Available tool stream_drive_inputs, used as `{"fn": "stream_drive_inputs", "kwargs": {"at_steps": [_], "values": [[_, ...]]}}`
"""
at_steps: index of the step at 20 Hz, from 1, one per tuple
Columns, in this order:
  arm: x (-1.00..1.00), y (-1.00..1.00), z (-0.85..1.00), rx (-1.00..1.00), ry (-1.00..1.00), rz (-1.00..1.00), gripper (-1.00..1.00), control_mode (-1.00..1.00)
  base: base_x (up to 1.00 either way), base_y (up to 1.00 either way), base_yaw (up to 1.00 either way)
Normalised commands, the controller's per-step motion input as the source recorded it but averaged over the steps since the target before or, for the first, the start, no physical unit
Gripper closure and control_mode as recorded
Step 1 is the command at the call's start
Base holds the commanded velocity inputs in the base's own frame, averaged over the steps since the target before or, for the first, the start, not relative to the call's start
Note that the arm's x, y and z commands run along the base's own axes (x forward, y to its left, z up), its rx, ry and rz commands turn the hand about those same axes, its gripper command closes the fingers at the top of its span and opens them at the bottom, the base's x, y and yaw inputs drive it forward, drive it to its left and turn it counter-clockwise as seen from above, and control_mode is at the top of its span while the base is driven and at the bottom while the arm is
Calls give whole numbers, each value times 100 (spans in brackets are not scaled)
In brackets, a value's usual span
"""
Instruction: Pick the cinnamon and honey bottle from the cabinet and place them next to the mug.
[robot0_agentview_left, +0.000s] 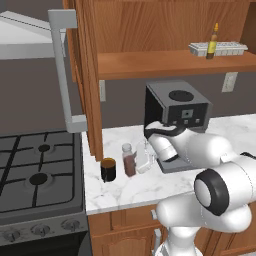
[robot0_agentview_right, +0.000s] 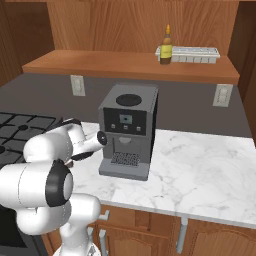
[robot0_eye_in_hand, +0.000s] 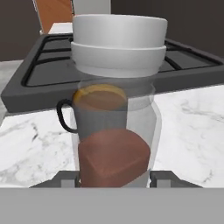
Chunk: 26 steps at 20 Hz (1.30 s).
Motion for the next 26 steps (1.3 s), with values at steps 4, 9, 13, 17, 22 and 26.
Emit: {"fn": "stream_drive_inputs", "kwargs": {"at_steps": [4, 9, 13, 17, 22, 26], "values": [[6, 0, -2, 1, -3, -5, 100, -100, 0, 0, 0], [7, 0, 0, 9, 0, -5, 100, -100, 0, 0, 0], [1, 0, -1, 10, 0, -3, 100, -100, 0, 0, 0], [2, 0, -6, 6, 0, -1, 100, -100, 0, 0, 0], [0, 2, -14, 0, 0, 0, 100, -100, 0, 0, 0], [0, 3, -9, 0, 0, 0, 100, -100, 0, 0, 0]]}}
